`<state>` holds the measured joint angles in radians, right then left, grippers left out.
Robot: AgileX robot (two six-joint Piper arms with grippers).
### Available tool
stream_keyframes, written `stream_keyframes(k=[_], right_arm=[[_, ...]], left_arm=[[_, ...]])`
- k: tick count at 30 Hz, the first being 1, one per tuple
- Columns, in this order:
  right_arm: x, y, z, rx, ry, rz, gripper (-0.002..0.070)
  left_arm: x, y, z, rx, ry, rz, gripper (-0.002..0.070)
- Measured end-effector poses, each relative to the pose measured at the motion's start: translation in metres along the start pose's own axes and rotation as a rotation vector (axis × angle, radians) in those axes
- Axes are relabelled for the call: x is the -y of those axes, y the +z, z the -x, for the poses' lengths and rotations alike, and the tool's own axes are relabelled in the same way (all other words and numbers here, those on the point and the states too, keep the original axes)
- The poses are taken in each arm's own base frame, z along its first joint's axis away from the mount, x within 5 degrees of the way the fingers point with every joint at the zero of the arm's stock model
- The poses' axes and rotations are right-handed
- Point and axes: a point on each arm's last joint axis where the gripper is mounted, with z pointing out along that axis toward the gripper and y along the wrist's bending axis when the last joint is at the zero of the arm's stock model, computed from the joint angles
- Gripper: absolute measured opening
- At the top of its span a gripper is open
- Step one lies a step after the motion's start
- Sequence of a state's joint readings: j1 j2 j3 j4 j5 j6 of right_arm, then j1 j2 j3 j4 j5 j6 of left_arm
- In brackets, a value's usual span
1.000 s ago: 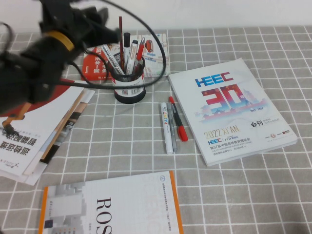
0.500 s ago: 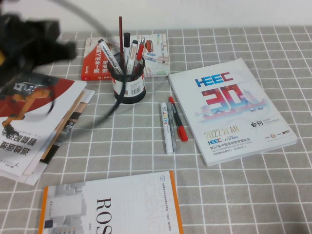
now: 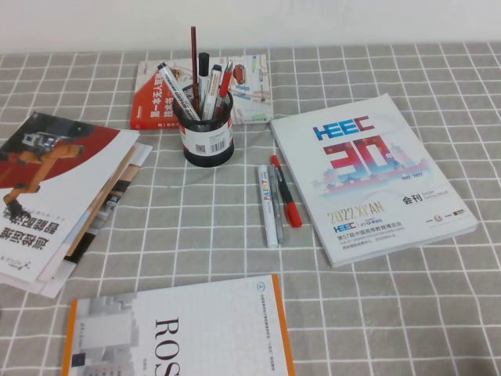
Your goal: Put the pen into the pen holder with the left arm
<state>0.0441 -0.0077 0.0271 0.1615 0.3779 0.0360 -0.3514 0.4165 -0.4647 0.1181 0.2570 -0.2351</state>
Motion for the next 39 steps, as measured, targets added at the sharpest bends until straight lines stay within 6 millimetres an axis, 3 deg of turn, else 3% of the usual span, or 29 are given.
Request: stream_keyframes(k=[5, 10, 25, 39], right_arm=[[0.0, 0.0, 0.0, 0.0, 0.0, 0.0, -0.0012], [0.0, 0.0, 0.0, 0.0, 0.0, 0.0, -0.0012], [0.0, 0.0, 0.0, 0.0, 0.0, 0.0, -0.0012], [0.0, 0.0, 0.0, 0.0, 0.0, 0.0, -0.0012]], left_arm=[[-0.005, -0.03, -0.027, -0.002, -0.024, 0.012, 0.0], [-0.008, -0.041, -0.044, -0.012, -0.035, 0.019, 0.0], [-0.01, -0.042, -0.051, -0.064, -0.036, 0.032, 0.0], [-0.022, -0.034, -0.094, 0.069, 0.018, 0.205, -0.0001]])
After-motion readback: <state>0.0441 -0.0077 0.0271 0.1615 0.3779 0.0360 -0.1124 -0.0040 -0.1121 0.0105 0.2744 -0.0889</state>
